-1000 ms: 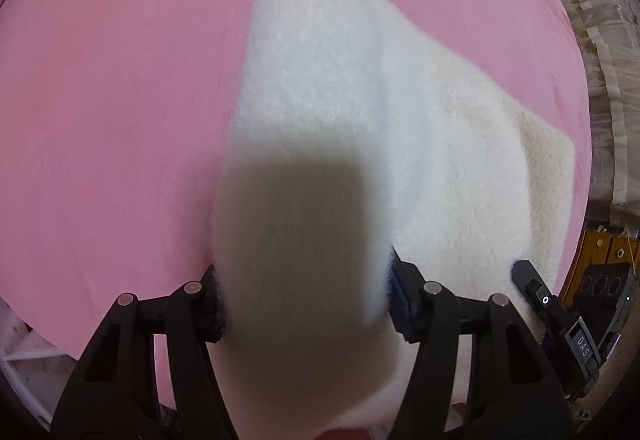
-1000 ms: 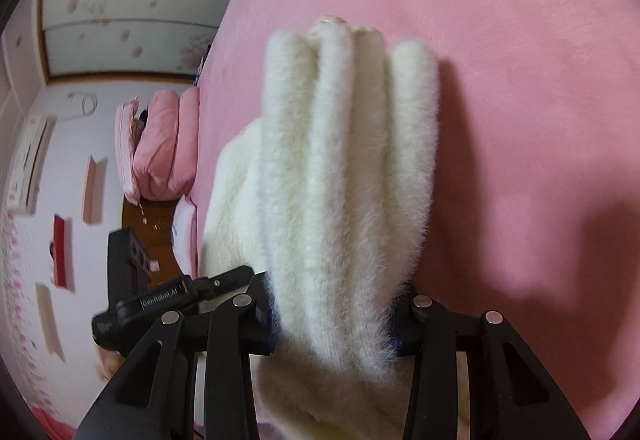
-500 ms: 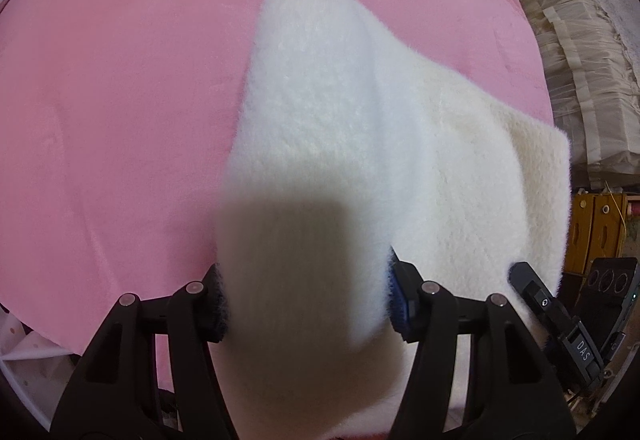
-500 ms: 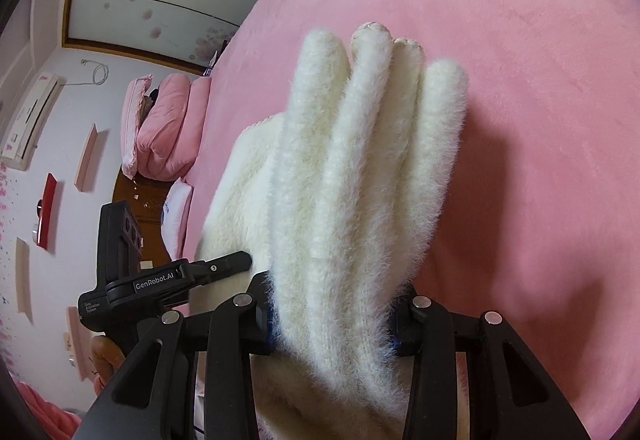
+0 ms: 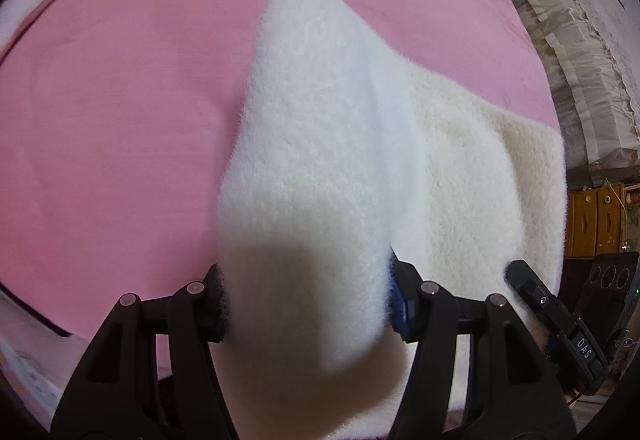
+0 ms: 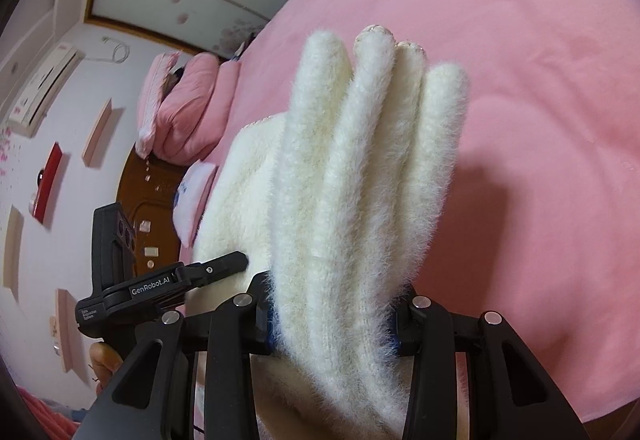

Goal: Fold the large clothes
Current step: 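Lift the folded cardigan with both grippers and carry it toward the pillows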

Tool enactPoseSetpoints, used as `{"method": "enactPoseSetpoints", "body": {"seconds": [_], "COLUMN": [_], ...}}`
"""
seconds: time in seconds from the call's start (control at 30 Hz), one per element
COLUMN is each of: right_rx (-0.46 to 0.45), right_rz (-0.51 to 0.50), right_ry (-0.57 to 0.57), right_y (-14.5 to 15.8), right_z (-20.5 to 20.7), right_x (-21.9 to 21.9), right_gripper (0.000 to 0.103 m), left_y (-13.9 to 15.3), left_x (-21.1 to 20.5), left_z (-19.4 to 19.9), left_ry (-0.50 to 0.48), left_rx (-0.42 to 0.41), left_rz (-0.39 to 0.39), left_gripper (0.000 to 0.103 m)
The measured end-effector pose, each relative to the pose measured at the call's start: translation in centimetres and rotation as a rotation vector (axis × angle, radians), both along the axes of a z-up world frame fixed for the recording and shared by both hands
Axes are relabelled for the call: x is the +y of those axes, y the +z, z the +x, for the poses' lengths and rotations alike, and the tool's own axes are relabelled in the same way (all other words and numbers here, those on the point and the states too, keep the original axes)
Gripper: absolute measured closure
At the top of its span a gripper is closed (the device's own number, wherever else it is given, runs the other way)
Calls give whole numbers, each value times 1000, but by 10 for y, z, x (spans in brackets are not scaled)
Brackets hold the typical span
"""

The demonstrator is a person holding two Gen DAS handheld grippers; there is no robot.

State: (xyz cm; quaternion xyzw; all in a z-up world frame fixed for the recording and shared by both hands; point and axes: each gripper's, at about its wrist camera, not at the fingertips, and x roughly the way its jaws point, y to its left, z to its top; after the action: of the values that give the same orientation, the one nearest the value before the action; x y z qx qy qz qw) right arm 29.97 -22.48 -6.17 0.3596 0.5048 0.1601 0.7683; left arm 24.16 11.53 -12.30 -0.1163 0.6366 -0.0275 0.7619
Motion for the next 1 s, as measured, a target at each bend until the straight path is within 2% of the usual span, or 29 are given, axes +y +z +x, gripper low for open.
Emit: {"method": "enactPoseSetpoints", "body": {"seconds": [0.17, 0.27, 0.4, 0.53, 0.6, 0.77, 0.9, 0.93, 1.0], "right_rx": [-13, -29, -70, -96, -102, -144, -161, -163, -177], "right_rz": [63, 97, 121, 134, 132, 140, 158, 166, 181], "right_ry": [79, 150, 244, 301, 325, 370, 369, 368, 364], "right_y": [-4, -7, -21, -39, -45, -49, -53, -53, -57], "right_z": [24, 47, 84, 96, 120, 148, 167, 155, 159], "right_x": [112, 168, 235, 302, 340, 406, 443, 427, 436], "right_gripper": [66, 66, 66, 66, 66, 66, 66, 66, 66], "left_y": [14, 20, 23, 25, 30, 41, 53, 58, 63], "left_x": [112, 159, 219, 260, 286, 341, 379, 388, 408], "left_z": [-6, -3, 3, 27, 31, 45, 59, 65, 83], "left_ry": [89, 132, 194, 255, 277, 309, 301, 295, 290], "left_rx": [7, -3, -13, -23, -33, -72, -109, -124, -147], "left_rz": [77, 116, 129, 155, 160, 183, 225, 240, 265], "left_gripper": [47, 47, 47, 47, 47, 47, 47, 47, 47]}}
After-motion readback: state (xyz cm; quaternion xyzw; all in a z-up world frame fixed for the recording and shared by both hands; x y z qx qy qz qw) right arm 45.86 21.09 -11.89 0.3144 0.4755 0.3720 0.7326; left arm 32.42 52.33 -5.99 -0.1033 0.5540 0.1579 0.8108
